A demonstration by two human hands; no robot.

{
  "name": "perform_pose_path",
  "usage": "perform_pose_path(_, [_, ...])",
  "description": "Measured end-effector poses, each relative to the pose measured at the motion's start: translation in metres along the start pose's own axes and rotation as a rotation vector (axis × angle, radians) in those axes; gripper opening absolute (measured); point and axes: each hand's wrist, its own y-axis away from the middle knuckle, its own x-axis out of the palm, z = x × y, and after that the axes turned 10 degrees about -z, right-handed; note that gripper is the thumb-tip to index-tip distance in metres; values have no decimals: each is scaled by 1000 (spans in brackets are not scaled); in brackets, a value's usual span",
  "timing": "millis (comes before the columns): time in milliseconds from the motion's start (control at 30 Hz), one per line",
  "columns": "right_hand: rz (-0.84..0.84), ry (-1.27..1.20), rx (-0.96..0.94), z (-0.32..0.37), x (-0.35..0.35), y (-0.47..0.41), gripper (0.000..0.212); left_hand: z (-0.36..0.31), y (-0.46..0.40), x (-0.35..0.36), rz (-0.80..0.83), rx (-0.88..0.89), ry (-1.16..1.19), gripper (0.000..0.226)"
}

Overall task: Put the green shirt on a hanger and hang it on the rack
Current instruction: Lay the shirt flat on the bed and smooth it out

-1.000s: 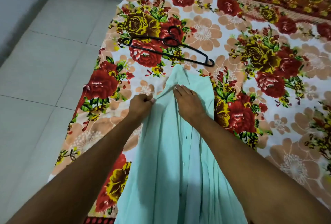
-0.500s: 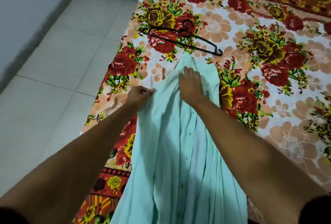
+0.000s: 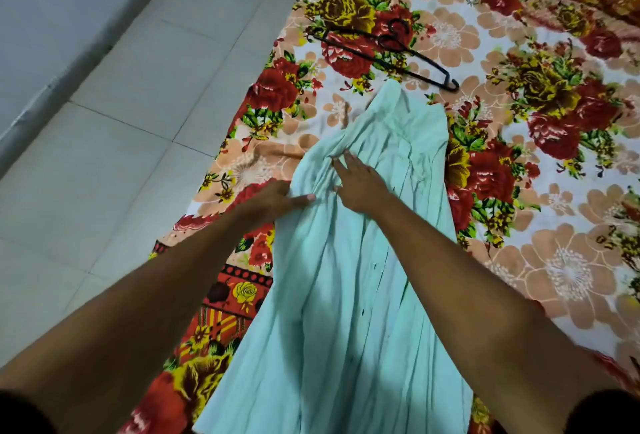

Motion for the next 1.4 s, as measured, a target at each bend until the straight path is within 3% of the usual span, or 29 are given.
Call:
perform_pose_path(33, [15, 8, 2, 2, -2, 1, 72, 6, 2, -3, -41, 9, 36, 29])
perform_pose_path(100, [-4, 20, 26, 5, -6, 2, 73, 6, 2, -15, -276, 23, 220, 26])
perform_pose_path(167, [-138, 37, 34, 12, -7, 10, 67, 2, 1, -28, -469, 45, 361, 24])
perform_pose_path(233, [-297, 63, -5, 24, -5, 24, 59, 5, 6, -33, -378, 56, 359, 29])
perform_pose_path(333, [-418, 11, -115, 47, 5, 46, 58, 23, 26, -35, -156, -36, 120, 37])
perform_pose_path(433, [-292, -27, -206, 62, 17, 58, 56, 43, 31, -37, -151, 11, 84, 31])
perform_pose_path(500, [-156, -18, -157, 65, 23, 60, 62, 43, 36, -39, -275, 14, 216, 22])
perform_pose_path(567, [-83, 22, -82, 70, 27, 64, 65, 50, 48, -41, -363, -36, 371, 26])
perform_pose_path(700, [-116, 74, -53, 102, 21, 90, 59, 74, 94, -41, -44, -49, 107, 48])
perform_pose_path(800, [-118, 39, -229, 124, 27, 112, 55, 91, 106, -36, -172, -99, 161, 39])
perform_pose_path(933, [17, 86, -161, 117, 31, 118, 68, 91, 101, -37, -562, -69, 216, 25])
perform_pose_path(967, [44, 108, -138, 115, 30, 117, 71, 91, 100, -40, -596, -47, 242, 27])
perform_pose_path(1000, [57, 131, -121, 114, 28, 115, 71, 91, 99, -44, -563, -21, 259, 28])
perform_pose_path(1100, [42, 182, -104, 131, 22, 119, 70, 103, 118, -52, -188, -46, 244, 18])
perform_pose_path(1167, [-74, 167, -138, 144, 21, 129, 67, 116, 128, -51, -53, -78, 211, 21])
perform_pose_path(1233, [-180, 114, -266, 157, 24, 140, 63, 126, 134, -52, -129, -44, 284, 28])
perform_pose_path(1333, [-162, 43, -375, 168, 30, 151, 69, 129, 143, -57, -385, -28, 441, 37])
perform_pose_path(1400, [-152, 7, -339, 174, 32, 156, 66, 134, 153, -59, -289, -13, 450, 40])
